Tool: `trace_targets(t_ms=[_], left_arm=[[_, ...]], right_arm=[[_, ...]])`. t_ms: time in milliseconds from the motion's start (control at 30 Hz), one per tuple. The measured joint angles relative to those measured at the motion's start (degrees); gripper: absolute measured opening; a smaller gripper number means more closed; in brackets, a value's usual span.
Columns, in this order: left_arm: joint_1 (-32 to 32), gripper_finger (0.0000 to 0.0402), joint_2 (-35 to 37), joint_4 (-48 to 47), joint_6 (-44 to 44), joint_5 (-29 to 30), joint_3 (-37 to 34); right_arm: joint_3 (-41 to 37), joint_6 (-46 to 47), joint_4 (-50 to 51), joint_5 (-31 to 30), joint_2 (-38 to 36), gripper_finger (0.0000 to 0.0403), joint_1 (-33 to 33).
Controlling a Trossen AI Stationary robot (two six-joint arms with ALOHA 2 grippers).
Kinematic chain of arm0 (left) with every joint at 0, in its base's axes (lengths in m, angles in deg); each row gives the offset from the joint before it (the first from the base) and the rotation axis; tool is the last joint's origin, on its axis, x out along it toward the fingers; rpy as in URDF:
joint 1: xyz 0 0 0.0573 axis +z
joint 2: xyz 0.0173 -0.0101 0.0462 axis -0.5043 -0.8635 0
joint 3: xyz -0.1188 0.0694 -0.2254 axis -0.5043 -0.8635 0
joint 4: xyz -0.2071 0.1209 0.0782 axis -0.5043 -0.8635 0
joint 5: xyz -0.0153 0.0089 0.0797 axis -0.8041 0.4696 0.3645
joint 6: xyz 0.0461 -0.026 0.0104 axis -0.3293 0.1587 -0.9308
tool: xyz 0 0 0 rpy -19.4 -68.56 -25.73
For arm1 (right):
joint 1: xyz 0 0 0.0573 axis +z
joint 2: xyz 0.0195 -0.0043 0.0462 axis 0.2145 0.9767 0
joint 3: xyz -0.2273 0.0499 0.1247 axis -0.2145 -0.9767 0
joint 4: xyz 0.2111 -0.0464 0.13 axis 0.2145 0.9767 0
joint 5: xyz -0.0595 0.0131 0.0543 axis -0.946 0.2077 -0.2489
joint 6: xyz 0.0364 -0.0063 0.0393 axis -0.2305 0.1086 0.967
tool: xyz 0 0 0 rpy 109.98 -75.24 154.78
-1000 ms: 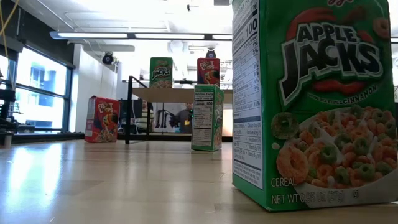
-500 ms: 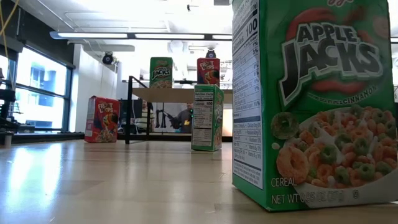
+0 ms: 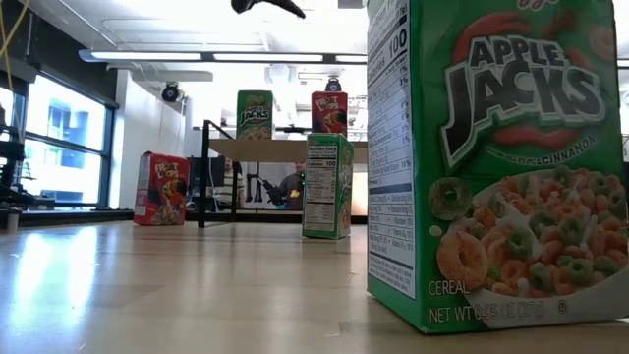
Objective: Stack cereal on shelf
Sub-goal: Put the top green cereal box on the shelf aligned with the other green cereal box
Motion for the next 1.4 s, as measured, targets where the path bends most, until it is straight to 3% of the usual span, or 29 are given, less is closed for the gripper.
trace_targets(t_ms=[500,1400], left_arm=[[-3.75,0.0223,-8.99,-5.64,9.43,3.19,-0.02],[-5.7,0.0223,-19.17,-6.66,17.81,0.66,0.1]], right_arm=[[0.0,-0.58,0.0,-0.02,-0.01,0.0225,0.0],[0.0,-2.6,0.0,-0.02,-0.02,0.0225,-0.02]])
